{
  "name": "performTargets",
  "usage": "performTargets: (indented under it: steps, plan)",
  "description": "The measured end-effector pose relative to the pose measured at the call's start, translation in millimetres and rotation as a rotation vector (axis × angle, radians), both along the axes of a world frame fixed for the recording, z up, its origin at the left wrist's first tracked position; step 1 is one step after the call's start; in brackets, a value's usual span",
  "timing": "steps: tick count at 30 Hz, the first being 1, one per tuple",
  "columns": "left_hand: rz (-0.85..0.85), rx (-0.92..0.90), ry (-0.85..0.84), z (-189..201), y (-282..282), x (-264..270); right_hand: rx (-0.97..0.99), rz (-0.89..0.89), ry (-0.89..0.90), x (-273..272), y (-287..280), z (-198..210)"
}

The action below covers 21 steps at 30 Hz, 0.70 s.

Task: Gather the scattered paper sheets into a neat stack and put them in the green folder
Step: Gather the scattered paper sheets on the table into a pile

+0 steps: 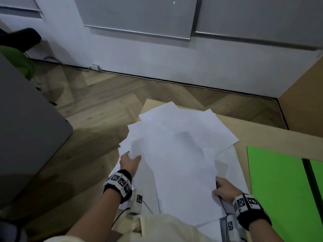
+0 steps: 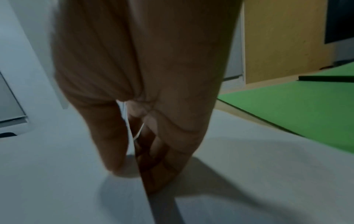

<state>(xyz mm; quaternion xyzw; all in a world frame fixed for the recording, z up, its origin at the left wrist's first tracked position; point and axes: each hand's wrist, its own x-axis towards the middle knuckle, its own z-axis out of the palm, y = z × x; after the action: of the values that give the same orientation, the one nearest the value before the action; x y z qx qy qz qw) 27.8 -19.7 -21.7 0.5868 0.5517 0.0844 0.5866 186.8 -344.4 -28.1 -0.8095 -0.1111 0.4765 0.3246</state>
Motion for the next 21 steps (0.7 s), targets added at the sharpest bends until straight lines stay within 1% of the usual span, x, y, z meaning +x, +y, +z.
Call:
performTargets:
  steps: [2, 3, 5, 6, 8, 10, 11, 14, 17, 18, 19, 20, 21]
  plan:
    - [-0.032, -0.001, -0.057, 6.9, 5.6, 7.8, 0.059, -0.154, -0.037, -0.2, 5.8, 0.3]
    - [-0.026, -0.026, -0.098, 13.8, 7.5, 12.2, 0.109, -0.245, -0.067, -1.4, 9.9, -1.9]
    - [0.003, -0.113, -0.179, 18.2, 11.4, 18.9, 0.153, -0.357, -0.141, -8.4, 21.3, -3.7]
    - [-0.008, -0.157, -0.188, 17.1, 11.8, 21.0, 0.158, -0.395, -0.166, -13.2, 26.7, -3.6]
    - [-0.083, -0.251, -0.137, 11.1, 7.8, 18.3, 0.144, -0.444, -0.179, -20.9, 35.7, -5.0]
    - [-0.151, -0.315, -0.069, 4.4, -0.1, 11.0, 0.117, -0.420, -0.145, -22.6, 40.7, -0.1]
    - [-0.149, -0.315, -0.058, 1.8, -2.8, 6.4, 0.097, -0.356, -0.090, -23.2, 42.5, 4.0]
    - [-0.069, -0.349, -0.101, -9.5, -4.6, -5.6, -0.017, -0.065, 0.011, -21.2, 43.3, 17.6]
    - [0.010, -0.328, -0.112, -15.9, -3.4, -10.0, -0.084, 0.077, 0.068, -9.8, 39.5, 19.0]
    - [0.022, -0.292, -0.094, -16.3, -3.0, -10.3, -0.098, 0.101, 0.058, -4.7, 40.3, 18.8]
    - [0.016, -0.251, -0.072, -16.7, -1.5, -9.9, -0.094, 0.087, 0.019, 2.1, 41.0, 14.6]
    - [0.005, -0.218, -0.051, -15.0, -0.3, -8.8, -0.077, 0.009, -0.042, 8.9, 42.2, 11.1]
    - [-0.013, -0.187, -0.034, -12.7, 2.1, -7.3, -0.051, -0.141, -0.127, 16.7, 43.7, 7.9]
